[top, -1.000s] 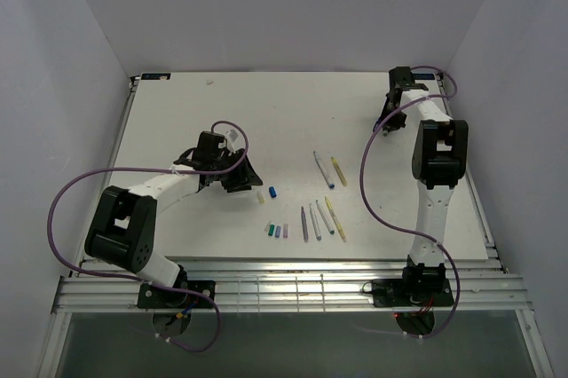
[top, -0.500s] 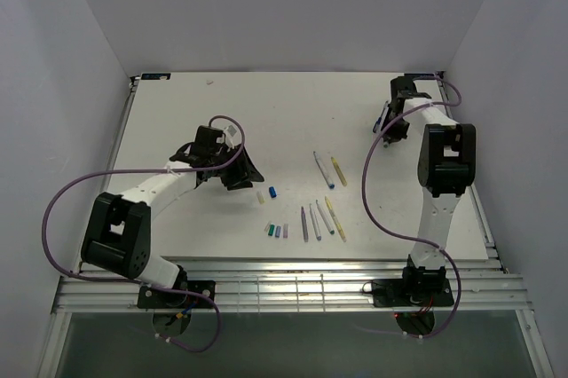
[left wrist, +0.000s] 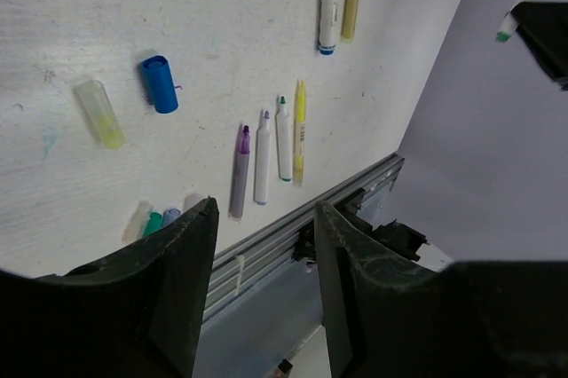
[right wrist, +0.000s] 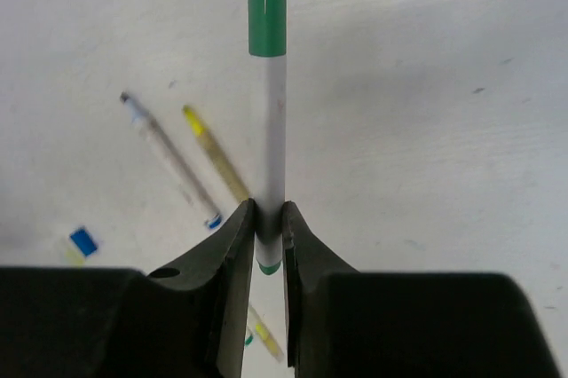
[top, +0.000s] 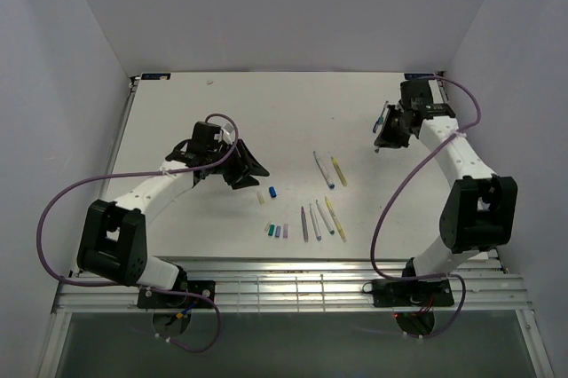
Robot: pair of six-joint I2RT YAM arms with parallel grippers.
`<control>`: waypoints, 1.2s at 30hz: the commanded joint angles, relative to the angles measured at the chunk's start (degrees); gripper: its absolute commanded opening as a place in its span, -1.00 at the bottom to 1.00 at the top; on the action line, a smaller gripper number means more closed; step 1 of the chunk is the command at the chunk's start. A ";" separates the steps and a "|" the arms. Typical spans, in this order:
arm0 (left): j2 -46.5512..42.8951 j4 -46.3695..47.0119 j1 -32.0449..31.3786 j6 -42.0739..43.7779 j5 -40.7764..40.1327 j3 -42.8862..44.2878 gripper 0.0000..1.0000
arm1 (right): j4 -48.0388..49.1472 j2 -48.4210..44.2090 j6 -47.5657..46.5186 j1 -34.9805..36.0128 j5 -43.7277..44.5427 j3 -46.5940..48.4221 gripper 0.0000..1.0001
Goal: Open the pen caps
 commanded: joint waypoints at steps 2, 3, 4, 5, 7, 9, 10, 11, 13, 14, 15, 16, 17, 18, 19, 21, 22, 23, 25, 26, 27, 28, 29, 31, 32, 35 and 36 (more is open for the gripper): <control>-1.88 1.68 0.11 -3.22 4.48 3.53 0.17 | 1.36 -7.53 0.60 4.84 -11.68 -10.89 -0.85; -2.06 2.11 -0.07 -3.39 4.83 3.88 0.18 | 1.80 -8.51 0.33 7.55 -12.64 -12.39 -0.85; -2.32 3.25 -0.24 -3.74 5.10 4.23 0.20 | 2.24 -9.39 0.16 8.97 -14.04 -14.49 -0.85; -2.50 3.78 -0.33 -3.92 5.36 4.76 0.22 | 2.42 -11.05 0.07 10.55 -14.41 -15.29 -0.85; -2.24 5.89 -0.51 -4.62 6.76 5.20 0.24 | 3.39 -12.47 0.16 14.68 -17.56 -17.23 -0.85; -1.19 6.86 -0.86 -5.06 7.73 6.34 0.25 | 5.14 -13.87 0.86 18.10 -19.85 -18.02 -0.85; -0.57 8.43 -1.29 -5.85 8.34 6.78 0.26 | 5.58 -14.14 1.03 18.99 -22.56 -18.11 -0.85; 0.91 9.06 -1.47 -6.20 9.05 7.74 0.26 | 6.72 -14.58 1.12 19.87 -24.06 -18.38 -0.85; 2.33 10.55 -2.08 -6.82 10.02 8.71 0.27 | 7.25 -15.02 1.56 21.37 -27.13 -18.38 -0.85; 2.77 11.17 -2.26 -7.35 10.02 9.07 0.27 | 8.30 -15.46 1.82 21.81 -28.20 -18.73 -0.85; 3.12 12.04 -2.35 -7.87 9.93 9.33 0.27 | 8.92 -15.72 2.00 21.90 -29.34 -18.90 -0.85; 3.13 13.88 -2.44 -8.40 9.85 9.25 0.28 | 9.10 -15.90 2.00 21.99 -31.26 -18.91 -0.85; 3.13 14.77 -2.44 -9.80 9.84 9.07 0.28 | 9.19 -15.99 2.00 22.25 -31.89 -18.82 -0.85; 2.95 16.86 -2.53 -10.51 9.93 8.37 0.29 | 9.62 -15.99 2.18 22.34 -32.60 -18.99 -0.85; 2.95 17.67 -2.53 -11.30 10.45 7.93 0.29 | 10.32 -16.34 2.44 22.34 -34.60 -19.34 -0.85; 3.04 19.95 -2.70 -12.88 10.98 7.40 0.30 | 13.30 -16.43 3.49 22.34 -36.72 -21.00 -0.85; 3.21 20.40 -3.23 -13.15 11.07 7.23 0.31 | 14.28 -16.60 4.80 22.43 -38.30 -21.62 -0.85; 3.30 20.40 -3.49 -13.33 11.25 7.23 0.32 | 14.98 -16.60 5.16 22.60 -38.75 -22.15 -0.85; 3.48 20.49 -3.93 -13.68 11.25 7.23 0.32 | 16.04 -16.43 5.60 22.78 -39.46 -23.12 -0.85; 3.39 20.49 -4.02 -13.94 10.99 7.05 0.33 | 16.13 -16.43 5.61 23.04 -39.63 -23.21 -0.84; 3.22 20.49 -4.02 -14.46 10.90 6.88 0.33 | 16.13 -16.34 5.61 23.13 -39.63 -23.21 -0.85; 3.13 21.79 -4.02 -14.64 10.81 6.61 0.34 | 16.31 -16.34 5.61 23.13 -39.72 -23.30 -0.85; 3.13 22.33 -4.02 -14.65 10.81 6.70 0.34 | 16.31 -16.51 5.78 23.30 -39.81 -23.30 -0.85; 3.13 22.16 -4.02 -14.47 10.90 6.87 0.34 | 17.27 -16.95 6.13 23.48 -40.42 -23.74 -0.85; 3.13 22.07 -4.02 -14.56 10.90 6.96 0.36 | 17.62 -17.04 6.74 23.66 -40.60 -23.91 -0.85; 3.48 21.98 -4.02 -14.65 10.90 6.87 0.36 | 18.41 -17.48 7.10 24.01 -41.22 -24.35 -0.85; 3.65 22.07 -4.20 -14.82 10.99 6.87 0.37 | 18.50 -17.57 7.19 24.18 -41.39 -24.44 -0.85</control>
